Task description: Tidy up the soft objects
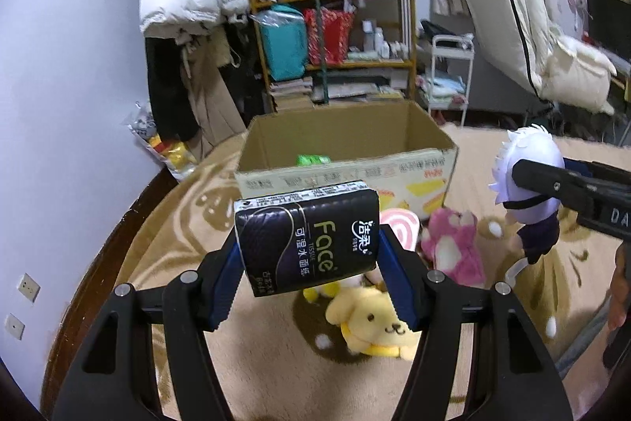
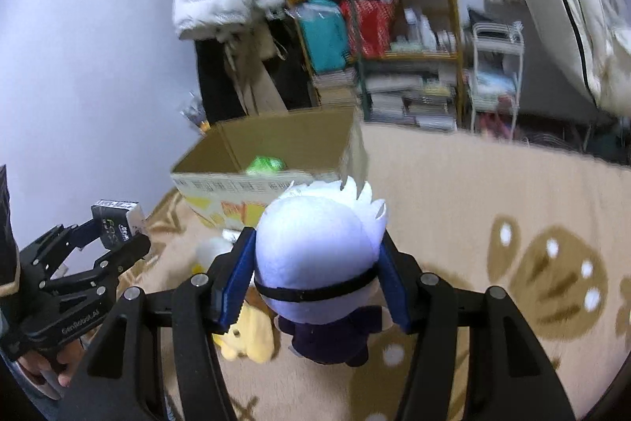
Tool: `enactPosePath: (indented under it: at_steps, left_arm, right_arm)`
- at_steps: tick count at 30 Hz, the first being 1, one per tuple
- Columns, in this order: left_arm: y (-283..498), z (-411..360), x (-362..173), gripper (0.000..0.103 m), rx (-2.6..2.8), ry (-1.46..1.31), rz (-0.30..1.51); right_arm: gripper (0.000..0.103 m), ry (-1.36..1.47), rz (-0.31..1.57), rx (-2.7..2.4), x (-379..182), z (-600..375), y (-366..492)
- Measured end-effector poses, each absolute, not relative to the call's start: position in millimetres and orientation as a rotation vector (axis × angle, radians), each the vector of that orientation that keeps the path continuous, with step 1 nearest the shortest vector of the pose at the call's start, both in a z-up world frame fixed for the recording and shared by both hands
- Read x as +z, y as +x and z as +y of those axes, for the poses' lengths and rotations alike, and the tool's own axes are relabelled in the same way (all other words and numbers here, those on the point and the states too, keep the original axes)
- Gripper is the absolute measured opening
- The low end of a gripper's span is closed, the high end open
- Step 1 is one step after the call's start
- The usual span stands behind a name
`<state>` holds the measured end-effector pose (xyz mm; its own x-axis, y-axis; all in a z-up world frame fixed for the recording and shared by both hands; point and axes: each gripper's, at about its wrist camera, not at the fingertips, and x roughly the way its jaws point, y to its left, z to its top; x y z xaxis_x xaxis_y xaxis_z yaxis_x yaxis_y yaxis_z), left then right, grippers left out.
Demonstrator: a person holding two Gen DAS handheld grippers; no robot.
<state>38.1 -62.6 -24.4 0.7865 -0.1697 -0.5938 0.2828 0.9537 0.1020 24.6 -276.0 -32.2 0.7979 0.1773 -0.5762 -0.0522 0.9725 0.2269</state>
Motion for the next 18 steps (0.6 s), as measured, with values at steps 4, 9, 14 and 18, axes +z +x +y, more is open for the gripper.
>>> enactPosePath:
  at_steps: [4, 9, 14, 18]
  left_arm:
    - [35, -54, -7, 0.064, -0.238, 0.156, 0.555]
    - [34, -48, 14, 0.064, -0.230, 0.133, 0.492]
    - [39, -51, 35, 0.064, -0.209, 0.172, 0.398]
    - [53, -48, 46, 0.064, -0.202, 0.165, 0.385]
  right_arm:
    - [0.062, 0.151, 0.579, 0.139, -18, -261, 27]
    - [0.062, 0.125, 0.523, 0.161, -3, -252, 36]
    - [0.062, 0.109, 0.482, 0.169, 7, -245, 42]
    - [0.062, 0.094, 0.455, 0.168, 17, -245, 51]
